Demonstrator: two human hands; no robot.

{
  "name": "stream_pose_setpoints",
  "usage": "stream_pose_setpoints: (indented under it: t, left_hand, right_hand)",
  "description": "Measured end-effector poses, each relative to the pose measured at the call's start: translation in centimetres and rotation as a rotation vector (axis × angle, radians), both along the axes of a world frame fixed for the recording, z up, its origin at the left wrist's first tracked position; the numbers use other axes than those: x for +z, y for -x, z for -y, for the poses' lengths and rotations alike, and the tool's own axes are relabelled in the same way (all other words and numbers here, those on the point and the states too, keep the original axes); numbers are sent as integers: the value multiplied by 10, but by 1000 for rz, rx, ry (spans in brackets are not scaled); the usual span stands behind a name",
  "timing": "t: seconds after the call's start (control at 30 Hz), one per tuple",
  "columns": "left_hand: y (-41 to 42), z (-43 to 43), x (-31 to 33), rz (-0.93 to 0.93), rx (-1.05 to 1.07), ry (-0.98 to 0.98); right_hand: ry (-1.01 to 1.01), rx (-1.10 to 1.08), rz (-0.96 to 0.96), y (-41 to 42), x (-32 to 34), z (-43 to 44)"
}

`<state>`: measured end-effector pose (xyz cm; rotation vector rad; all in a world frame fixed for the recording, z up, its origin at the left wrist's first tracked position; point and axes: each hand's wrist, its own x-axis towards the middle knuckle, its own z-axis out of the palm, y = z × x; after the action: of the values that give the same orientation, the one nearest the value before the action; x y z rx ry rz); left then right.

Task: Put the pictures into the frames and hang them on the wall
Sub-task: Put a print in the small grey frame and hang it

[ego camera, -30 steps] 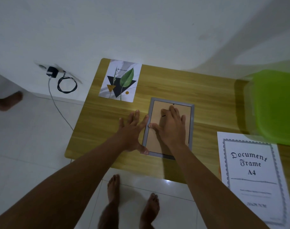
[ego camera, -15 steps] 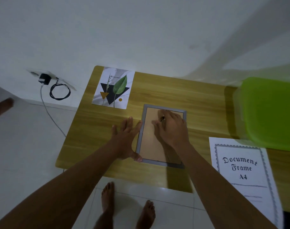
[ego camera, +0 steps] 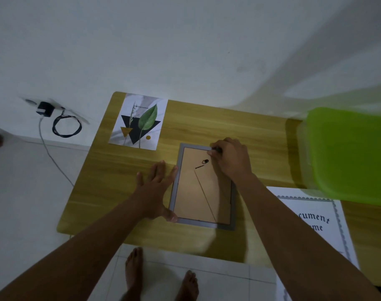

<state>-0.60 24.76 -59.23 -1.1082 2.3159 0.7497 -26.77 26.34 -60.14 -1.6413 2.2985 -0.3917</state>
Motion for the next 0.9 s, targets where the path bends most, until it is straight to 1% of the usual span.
stream_pose_setpoints:
  t: [0.2, 0.43, 0.63, 0.73, 0.9]
  left_hand:
    - [0, 0, 1, 1, 0, -3]
    - [1, 0, 1, 9, -6, 4]
    - [0, 0, 0, -9, -3, 9]
    - [0, 0, 1, -5, -5, 4]
    - [-1, 1, -1, 1, -2, 9]
  right_hand:
    - [84, 40, -42, 1, -5, 1]
    - [135, 63, -157, -1, -9, -2]
    - [119, 22, -125, -3, -6, 0]
    - [54, 28, -92, -4, -5, -2]
    - [38, -57, -62, -41, 11, -49]
